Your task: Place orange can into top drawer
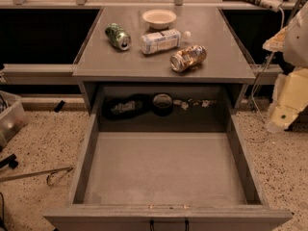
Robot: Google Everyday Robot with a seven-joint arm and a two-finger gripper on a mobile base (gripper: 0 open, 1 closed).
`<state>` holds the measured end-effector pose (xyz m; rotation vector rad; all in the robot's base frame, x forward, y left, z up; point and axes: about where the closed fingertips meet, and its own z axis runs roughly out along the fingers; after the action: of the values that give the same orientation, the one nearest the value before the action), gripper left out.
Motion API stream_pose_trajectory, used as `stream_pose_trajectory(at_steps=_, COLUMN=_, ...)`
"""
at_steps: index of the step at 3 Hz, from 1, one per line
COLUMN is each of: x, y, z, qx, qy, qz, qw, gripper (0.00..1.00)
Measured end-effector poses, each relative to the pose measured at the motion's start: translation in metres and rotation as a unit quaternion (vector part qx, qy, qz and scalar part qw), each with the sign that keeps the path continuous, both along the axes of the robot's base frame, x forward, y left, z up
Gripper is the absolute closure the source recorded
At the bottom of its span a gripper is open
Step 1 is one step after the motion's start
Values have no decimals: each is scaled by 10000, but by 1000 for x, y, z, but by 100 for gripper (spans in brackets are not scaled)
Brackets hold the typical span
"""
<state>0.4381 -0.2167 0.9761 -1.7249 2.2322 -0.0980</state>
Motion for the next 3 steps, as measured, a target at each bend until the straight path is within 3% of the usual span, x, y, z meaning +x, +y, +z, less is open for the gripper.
stream_pose_trajectory(at_steps=1, x=0, y=0, z=0, qx=0, qy=-2, qz=0, qw=10000, gripper=0)
stream_pose_trajectory(at_steps=2, x=18, y=-4, z=6, qx=-42, qy=-205, qz=56, qw=9998, gripper=0)
stream_pose_trajectory(at_steps=3, x=68, y=-12, z=10, qx=-154, qy=-363, qz=225, qw=9990, gripper=0)
